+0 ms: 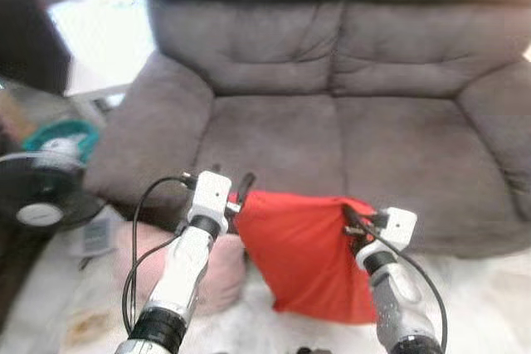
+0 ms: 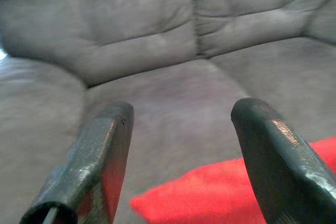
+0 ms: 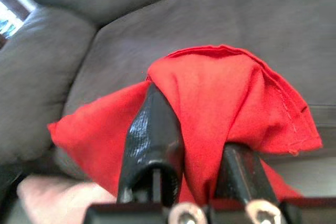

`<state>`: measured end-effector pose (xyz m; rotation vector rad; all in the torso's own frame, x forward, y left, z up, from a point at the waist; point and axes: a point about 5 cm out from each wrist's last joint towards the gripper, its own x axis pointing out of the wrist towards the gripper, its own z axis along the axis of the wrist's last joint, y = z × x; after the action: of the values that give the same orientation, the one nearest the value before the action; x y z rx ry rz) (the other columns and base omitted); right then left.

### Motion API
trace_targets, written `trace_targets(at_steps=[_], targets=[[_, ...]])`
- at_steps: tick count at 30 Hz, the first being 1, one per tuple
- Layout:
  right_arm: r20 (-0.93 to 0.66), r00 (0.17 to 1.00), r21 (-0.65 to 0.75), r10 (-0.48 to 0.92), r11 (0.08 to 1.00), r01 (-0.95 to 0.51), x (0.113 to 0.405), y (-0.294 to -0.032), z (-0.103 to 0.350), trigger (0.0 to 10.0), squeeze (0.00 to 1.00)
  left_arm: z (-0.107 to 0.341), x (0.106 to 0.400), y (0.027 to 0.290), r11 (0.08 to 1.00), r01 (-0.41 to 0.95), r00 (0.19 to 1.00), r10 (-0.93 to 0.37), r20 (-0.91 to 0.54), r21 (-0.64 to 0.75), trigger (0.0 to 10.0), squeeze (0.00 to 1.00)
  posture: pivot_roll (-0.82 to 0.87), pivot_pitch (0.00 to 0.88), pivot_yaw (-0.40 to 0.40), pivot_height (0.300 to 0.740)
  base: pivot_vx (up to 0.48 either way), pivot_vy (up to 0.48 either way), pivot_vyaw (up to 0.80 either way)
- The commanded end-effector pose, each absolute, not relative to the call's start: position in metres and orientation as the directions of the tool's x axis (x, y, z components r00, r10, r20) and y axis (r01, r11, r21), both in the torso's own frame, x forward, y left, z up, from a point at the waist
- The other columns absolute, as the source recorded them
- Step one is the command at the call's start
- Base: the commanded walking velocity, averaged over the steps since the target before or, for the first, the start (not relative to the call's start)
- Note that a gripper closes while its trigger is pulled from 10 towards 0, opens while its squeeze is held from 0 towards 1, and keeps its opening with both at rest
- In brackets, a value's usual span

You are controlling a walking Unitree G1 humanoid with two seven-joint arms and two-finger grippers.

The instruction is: Move the pillow to the sofa from floor

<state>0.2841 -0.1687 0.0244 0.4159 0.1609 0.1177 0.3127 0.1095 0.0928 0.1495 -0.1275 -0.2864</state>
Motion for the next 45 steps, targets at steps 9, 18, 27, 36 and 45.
trace_targets(at_steps=[9, 18, 27, 36, 45], targets=[[-0.014, 0.992, 0.381, 0.125, 0.918, -0.110, 0.296, -0.173, 0.047, 10.0, 0.00, 0.091, 0.313, 0.119, 0.951, 0.253, 0.958, -0.271, 0.091, 0.177, 10.0, 0.00, 0.11, 0.090, 0.022, 0.740, 0.000, 0.000, -0.80], [0.005, 0.985, 0.307, 0.175, 0.937, -0.168, 0.300, -0.173, 0.054, 10.0, 0.00, 0.089, 0.314, 0.138, 0.955, 0.231, 0.967, -0.246, 0.064, 0.185, 10.0, 0.00, 0.11, 0.092, 0.016, 0.740, 0.000, 0.000, -0.50], [-0.037, 0.920, 0.144, 0.389, 0.913, -0.380, 0.301, -0.168, 0.062, 10.0, 0.00, 0.074, 0.306, 0.153, 0.924, 0.319, 0.948, -0.315, -0.052, 0.211, 10.0, 0.00, 0.11, 0.094, 0.007, 0.740, 0.000, 0.000, 0.00], [-0.084, 0.797, -0.012, 0.598, 0.799, -0.601, 0.299, -0.168, 0.083, 10.0, 0.00, 0.058, 0.295, 0.169, 0.859, 0.473, 0.876, -0.435, -0.207, 0.197, 10.0, 0.00, 0.11, 0.095, 0.001, 0.740, 0.000, 0.000, 0.00], [-0.241, 0.658, -0.091, 0.713, 0.659, -0.747, 0.286, -0.168, 0.079, 10.0, 0.00, 0.050, 0.274, 0.181, 0.714, 0.690, 0.701, -0.618, -0.357, 0.119, 10.0, 0.00, 0.12, 0.087, 0.003, 0.740, 0.000, 0.000, 0.00]])
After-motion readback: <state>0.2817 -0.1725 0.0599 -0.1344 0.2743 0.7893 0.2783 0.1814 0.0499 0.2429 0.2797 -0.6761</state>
